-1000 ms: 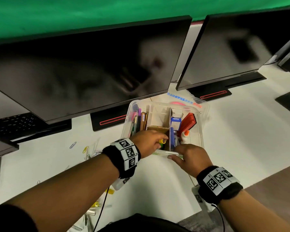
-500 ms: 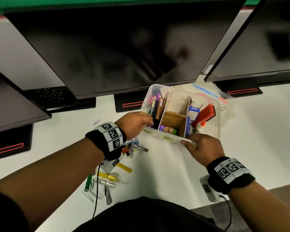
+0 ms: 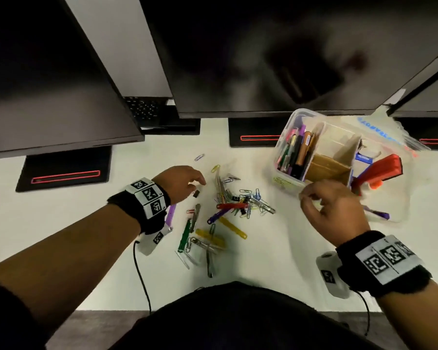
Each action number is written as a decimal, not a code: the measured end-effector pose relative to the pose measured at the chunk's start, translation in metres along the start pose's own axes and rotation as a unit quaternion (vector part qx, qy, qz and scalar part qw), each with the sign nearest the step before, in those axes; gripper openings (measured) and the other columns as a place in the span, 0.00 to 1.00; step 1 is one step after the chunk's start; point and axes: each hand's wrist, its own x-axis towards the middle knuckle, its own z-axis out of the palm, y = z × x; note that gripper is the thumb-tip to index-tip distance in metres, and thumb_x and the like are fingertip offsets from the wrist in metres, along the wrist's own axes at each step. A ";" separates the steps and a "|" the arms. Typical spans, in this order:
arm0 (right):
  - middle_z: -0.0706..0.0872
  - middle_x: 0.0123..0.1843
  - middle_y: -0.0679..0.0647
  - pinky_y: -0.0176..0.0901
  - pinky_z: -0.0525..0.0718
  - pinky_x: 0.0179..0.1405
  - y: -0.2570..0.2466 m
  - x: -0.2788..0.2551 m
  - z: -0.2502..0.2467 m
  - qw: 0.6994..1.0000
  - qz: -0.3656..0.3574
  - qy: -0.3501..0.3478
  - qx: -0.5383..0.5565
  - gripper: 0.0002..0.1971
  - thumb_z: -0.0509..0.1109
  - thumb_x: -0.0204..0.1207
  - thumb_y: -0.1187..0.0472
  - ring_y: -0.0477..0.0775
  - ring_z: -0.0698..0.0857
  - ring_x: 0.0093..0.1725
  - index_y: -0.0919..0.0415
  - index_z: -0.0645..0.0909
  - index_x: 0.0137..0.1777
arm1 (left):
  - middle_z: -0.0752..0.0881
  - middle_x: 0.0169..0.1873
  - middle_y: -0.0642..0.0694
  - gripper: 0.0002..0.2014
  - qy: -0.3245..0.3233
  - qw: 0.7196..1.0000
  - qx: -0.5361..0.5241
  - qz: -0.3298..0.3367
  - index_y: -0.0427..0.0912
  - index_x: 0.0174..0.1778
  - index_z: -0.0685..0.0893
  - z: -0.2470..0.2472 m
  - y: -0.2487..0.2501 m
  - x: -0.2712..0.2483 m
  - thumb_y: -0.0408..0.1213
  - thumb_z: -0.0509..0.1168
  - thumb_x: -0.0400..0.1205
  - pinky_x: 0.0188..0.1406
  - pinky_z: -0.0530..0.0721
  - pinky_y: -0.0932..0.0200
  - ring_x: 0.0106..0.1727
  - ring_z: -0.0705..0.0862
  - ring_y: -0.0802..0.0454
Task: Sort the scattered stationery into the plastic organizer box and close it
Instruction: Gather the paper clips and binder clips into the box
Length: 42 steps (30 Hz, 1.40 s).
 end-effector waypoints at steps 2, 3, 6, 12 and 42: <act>0.87 0.38 0.54 0.42 0.81 0.39 -0.014 0.003 0.028 0.995 -0.054 -0.086 -0.012 0.13 0.61 0.73 0.55 0.57 0.85 0.39 0.59 0.85 0.39 | 0.80 0.65 0.46 0.15 -0.017 0.999 0.006 -0.031 0.51 0.64 0.81 0.010 -0.020 -0.011 0.35 0.61 0.83 0.70 0.70 0.57 0.68 0.77 0.48; 0.87 0.41 0.55 0.44 0.82 0.42 -0.019 0.003 0.044 0.988 -0.058 -0.140 -0.031 0.11 0.62 0.72 0.56 0.59 0.85 0.43 0.59 0.85 0.43 | 0.79 0.67 0.46 0.15 -0.022 0.999 0.001 -0.049 0.51 0.65 0.80 0.014 -0.030 -0.017 0.35 0.62 0.82 0.71 0.69 0.56 0.69 0.76 0.48; 0.81 0.62 0.57 0.51 0.80 0.60 -0.012 0.001 0.085 0.955 0.020 -0.276 -0.104 0.21 0.69 0.72 0.57 0.63 0.79 0.61 0.57 0.79 0.66 | 0.76 0.69 0.46 0.19 -0.027 0.995 0.001 -0.097 0.51 0.69 0.76 0.021 -0.053 -0.032 0.38 0.64 0.81 0.72 0.70 0.56 0.71 0.74 0.47; 0.75 0.64 0.61 0.52 0.78 0.61 -0.009 0.008 0.111 0.910 0.186 -0.326 -0.176 0.24 0.65 0.73 0.55 0.65 0.77 0.62 0.61 0.69 0.68 | 0.75 0.68 0.42 0.33 -0.051 0.981 -0.021 -0.185 0.47 0.74 0.68 0.038 -0.081 -0.055 0.46 0.72 0.74 0.70 0.74 0.52 0.69 0.76 0.44; 0.79 0.62 0.54 0.46 0.81 0.51 -0.054 0.001 0.116 0.916 -0.072 -0.392 -0.045 0.16 0.62 0.78 0.55 0.58 0.81 0.58 0.55 0.75 0.66 | 0.64 0.76 0.45 0.40 -0.084 0.995 0.034 0.051 0.50 0.80 0.60 0.079 -0.042 -0.041 0.46 0.72 0.74 0.75 0.70 0.52 0.75 0.66 0.46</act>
